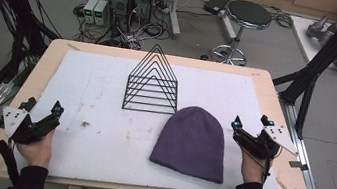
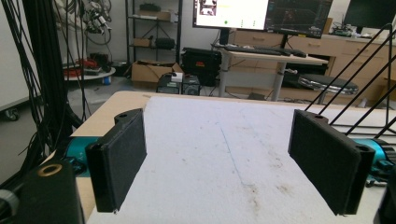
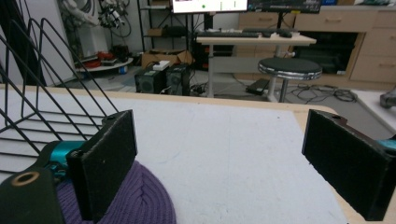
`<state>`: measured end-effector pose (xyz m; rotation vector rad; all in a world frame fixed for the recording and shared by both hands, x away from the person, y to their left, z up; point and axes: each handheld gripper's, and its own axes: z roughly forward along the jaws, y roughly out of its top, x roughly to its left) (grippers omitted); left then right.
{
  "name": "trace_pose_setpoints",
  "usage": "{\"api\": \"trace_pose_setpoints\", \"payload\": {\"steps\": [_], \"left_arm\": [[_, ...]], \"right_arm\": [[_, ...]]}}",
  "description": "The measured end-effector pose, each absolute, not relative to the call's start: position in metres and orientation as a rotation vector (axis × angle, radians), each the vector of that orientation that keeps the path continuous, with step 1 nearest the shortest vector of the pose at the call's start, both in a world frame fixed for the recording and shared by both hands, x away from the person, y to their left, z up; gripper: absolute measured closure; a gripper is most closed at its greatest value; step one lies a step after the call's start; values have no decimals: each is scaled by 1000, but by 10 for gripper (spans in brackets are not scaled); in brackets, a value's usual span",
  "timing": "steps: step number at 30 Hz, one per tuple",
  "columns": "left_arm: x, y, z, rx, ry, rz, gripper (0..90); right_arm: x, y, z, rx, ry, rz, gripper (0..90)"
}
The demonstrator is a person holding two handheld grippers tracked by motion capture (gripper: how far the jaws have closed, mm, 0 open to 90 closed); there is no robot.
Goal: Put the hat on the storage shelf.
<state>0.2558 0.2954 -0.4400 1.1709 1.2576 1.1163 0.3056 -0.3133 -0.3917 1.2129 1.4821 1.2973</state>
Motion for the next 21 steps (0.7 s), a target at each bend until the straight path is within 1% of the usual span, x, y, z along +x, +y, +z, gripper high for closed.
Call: {"api": "trace_pose_setpoints", "payload": {"steps": [6, 8, 21], "left_arm": [[256, 295, -440, 1175, 1257, 1112, 195], [256, 295, -440, 1175, 1256, 1111, 195], [257, 295, -441, 1182, 1252, 1100, 194]], "right_arm": [[312, -315, -384, 1248, 1536, 1316, 93], [317, -315, -380, 1258, 1574, 1312, 127], [332, -304, -367, 1260, 1656, 1250, 123]]}}
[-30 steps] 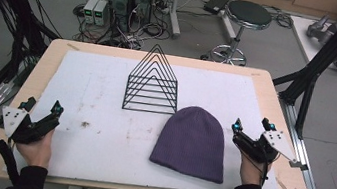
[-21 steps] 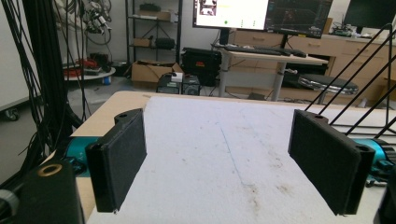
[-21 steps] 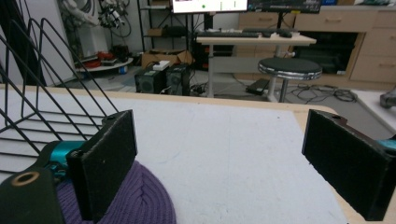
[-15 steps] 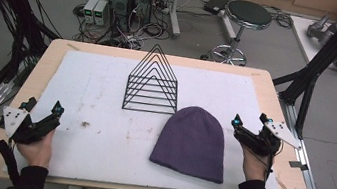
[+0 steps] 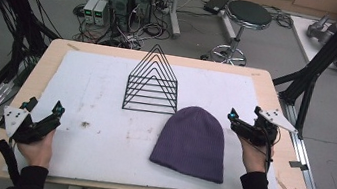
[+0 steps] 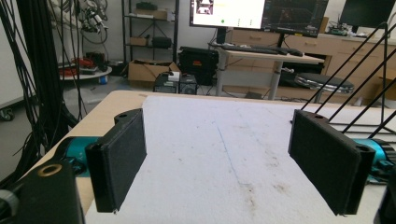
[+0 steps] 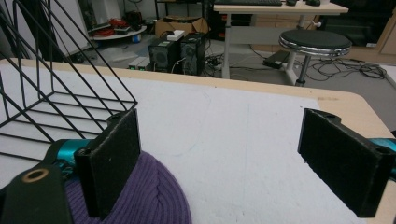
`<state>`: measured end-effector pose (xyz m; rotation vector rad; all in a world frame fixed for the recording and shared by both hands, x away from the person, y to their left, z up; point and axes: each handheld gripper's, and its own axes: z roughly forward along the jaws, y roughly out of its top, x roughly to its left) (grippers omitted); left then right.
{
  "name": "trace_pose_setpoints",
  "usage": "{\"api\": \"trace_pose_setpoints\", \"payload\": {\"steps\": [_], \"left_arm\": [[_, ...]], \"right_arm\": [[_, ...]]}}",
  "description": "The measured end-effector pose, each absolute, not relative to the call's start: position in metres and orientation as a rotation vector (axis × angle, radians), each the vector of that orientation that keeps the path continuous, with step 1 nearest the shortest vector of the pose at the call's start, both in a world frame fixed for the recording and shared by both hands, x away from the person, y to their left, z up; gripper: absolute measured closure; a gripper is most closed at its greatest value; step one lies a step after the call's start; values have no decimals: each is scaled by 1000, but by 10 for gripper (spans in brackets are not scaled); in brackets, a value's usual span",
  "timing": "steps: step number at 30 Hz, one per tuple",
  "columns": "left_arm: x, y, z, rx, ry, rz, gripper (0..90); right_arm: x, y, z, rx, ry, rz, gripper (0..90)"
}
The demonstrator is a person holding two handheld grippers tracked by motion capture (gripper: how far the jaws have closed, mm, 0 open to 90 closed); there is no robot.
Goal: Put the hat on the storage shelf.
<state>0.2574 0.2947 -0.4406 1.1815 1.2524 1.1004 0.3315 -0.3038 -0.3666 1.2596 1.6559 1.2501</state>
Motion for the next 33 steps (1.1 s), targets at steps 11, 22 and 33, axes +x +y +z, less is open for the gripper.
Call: {"api": "trace_pose_setpoints", "payload": {"steps": [11, 22, 33], "left_arm": [[259, 295, -441, 1188, 1254, 1083, 194], [259, 295, -441, 1182, 1255, 1075, 196], [259, 296, -441, 1185, 1253, 1068, 196]], "right_arm": [[351, -300, -357, 1341, 1731, 1229, 119], [371, -288, -358, 1371, 1896, 1158, 115], [387, -283, -368, 1408, 2007, 1086, 115]]}}
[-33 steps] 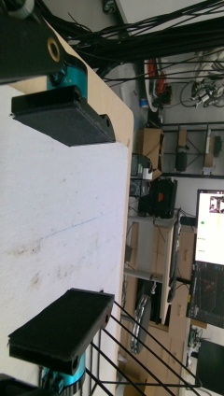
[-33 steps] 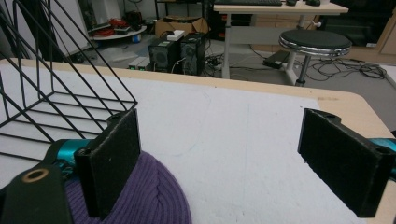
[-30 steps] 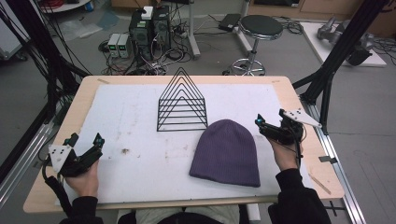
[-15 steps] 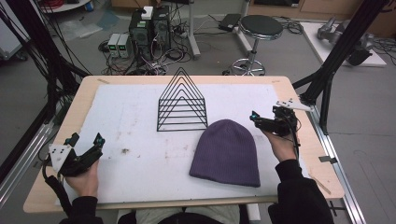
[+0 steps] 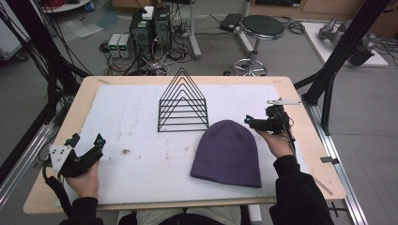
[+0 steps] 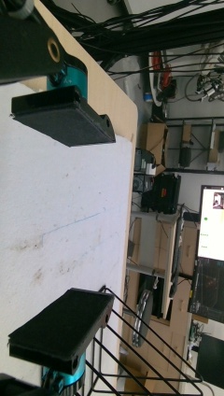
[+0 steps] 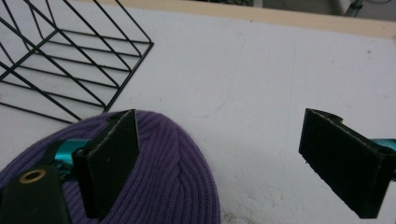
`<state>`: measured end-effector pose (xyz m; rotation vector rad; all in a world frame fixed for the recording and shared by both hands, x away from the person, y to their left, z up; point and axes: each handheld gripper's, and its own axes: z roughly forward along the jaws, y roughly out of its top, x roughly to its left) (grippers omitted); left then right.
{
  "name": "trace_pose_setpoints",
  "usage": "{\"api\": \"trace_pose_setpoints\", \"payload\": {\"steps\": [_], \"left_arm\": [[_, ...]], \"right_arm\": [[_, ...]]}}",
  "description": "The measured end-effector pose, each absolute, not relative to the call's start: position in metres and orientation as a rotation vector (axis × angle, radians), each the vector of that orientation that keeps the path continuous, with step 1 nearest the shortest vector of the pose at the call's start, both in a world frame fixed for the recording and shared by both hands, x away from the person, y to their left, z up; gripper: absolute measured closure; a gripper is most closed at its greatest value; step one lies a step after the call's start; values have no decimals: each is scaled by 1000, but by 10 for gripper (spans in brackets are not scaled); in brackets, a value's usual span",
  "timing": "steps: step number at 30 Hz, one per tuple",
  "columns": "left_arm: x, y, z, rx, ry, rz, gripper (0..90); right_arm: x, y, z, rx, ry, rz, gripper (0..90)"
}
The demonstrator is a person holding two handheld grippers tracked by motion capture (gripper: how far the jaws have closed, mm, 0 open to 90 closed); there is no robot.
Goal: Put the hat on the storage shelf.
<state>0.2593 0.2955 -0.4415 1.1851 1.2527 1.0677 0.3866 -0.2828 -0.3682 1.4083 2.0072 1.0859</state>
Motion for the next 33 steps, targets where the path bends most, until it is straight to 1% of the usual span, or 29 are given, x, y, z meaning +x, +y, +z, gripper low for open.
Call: {"api": "trace_pose_setpoints", "payload": {"steps": [13, 26, 33], "left_arm": [[260, 295, -442, 1189, 1251, 1065, 195], [261, 296, -443, 1189, 1245, 1055, 202], [260, 296, -443, 1188, 1242, 1056, 205]], "right_arm": [[401, -278, -381, 1454, 2138, 1073, 115], [414, -260, -401, 1444, 2255, 910, 115], [418, -254, -413, 1494, 2303, 828, 114]]}}
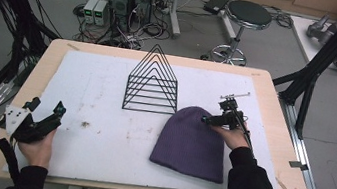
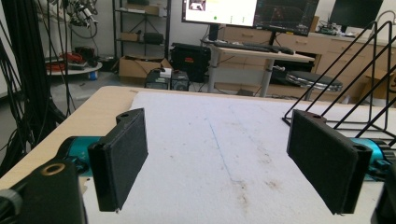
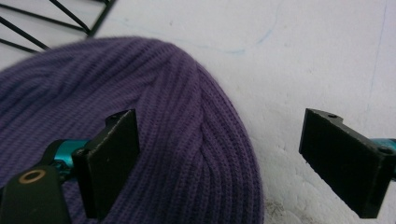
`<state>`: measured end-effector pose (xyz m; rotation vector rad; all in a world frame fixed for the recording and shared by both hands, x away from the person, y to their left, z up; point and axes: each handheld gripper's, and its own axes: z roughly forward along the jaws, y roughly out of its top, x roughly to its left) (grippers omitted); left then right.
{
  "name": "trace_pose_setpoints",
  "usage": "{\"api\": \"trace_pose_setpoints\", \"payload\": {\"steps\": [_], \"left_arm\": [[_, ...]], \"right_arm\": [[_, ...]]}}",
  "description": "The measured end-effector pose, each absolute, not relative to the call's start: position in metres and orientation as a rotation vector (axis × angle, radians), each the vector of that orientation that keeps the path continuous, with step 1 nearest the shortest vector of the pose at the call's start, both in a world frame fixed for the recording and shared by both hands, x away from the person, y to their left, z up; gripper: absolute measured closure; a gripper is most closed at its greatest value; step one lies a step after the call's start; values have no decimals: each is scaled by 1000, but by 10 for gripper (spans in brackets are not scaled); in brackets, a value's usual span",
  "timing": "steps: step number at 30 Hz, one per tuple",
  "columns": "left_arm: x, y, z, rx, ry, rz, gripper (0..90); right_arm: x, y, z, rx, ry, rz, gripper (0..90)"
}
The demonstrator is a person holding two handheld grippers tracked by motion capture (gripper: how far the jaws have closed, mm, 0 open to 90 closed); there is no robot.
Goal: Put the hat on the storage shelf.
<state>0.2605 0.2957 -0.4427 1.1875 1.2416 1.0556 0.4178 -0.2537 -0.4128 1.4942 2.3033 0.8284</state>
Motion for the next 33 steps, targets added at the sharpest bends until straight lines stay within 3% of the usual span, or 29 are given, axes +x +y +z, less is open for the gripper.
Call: {"api": "trace_pose_setpoints", "payload": {"steps": [28, 33], "left_arm": [[261, 296, -443, 1188, 1243, 1056, 216], [260, 297, -444, 1178, 1251, 1049, 219]], "right_arm": [[425, -245, -431, 1516, 2375, 721, 125], [422, -243, -429, 1506, 2380, 730, 264]]}}
